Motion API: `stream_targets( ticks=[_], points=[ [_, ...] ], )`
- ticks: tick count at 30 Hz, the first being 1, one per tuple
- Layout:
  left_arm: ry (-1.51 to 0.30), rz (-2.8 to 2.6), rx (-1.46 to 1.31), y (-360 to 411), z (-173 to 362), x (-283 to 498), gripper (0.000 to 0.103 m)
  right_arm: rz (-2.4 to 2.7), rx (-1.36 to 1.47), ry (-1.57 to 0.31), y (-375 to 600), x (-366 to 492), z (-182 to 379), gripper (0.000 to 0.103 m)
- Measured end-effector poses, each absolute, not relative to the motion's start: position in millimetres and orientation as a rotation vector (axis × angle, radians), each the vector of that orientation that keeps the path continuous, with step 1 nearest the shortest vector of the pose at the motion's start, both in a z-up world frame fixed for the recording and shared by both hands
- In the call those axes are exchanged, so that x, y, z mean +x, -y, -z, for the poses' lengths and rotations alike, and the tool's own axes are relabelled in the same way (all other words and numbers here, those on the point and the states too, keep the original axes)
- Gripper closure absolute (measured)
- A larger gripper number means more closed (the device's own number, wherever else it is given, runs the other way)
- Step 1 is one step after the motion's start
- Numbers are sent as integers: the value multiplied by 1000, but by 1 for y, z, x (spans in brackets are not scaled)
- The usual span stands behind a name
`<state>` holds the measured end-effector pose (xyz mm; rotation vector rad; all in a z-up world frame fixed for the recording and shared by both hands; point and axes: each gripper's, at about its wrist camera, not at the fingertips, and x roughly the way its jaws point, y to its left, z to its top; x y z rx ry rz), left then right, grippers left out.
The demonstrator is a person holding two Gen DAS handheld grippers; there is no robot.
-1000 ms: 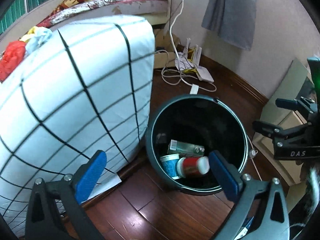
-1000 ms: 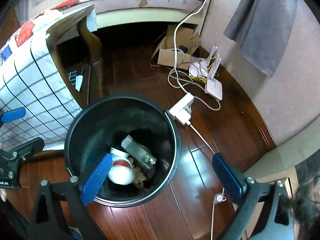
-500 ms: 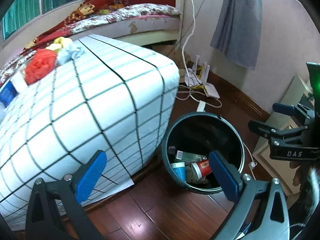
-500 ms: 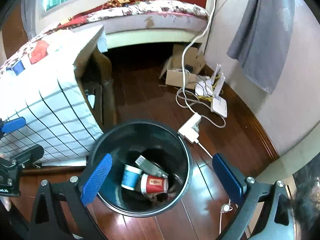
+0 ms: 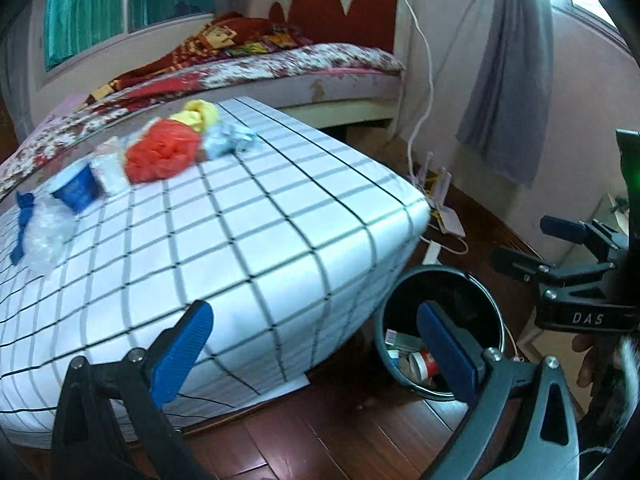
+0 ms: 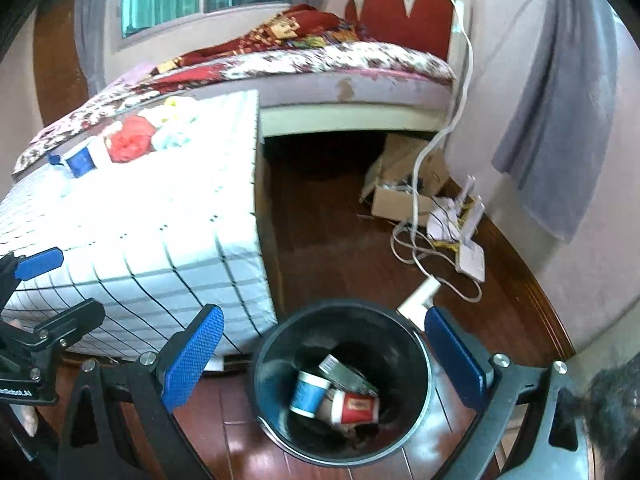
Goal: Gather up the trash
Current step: 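Move both tools back over the table toward the remaining items, then grasp the clear plastic bag with the left gripper while the right grasps the white mesh item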
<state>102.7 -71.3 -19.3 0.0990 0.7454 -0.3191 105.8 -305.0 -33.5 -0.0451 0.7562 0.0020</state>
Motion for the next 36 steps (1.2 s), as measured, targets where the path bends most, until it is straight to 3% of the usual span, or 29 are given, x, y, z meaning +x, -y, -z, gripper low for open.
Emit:
stream_targets(
  ticks=[30, 33, 36],
  points=[
    [-681, 11, -49, -124, 3, 117, 1, -261, -64, -680, 142, 156, 0, 1],
    [-687, -24, -74, -143, 3, 130, 2, -258, -65, -686, 130, 172, -5, 1],
    [-725, -40, -102, -155, 7, 151, 10, -219, -50, -696, 129, 195, -11, 1]
  ],
)
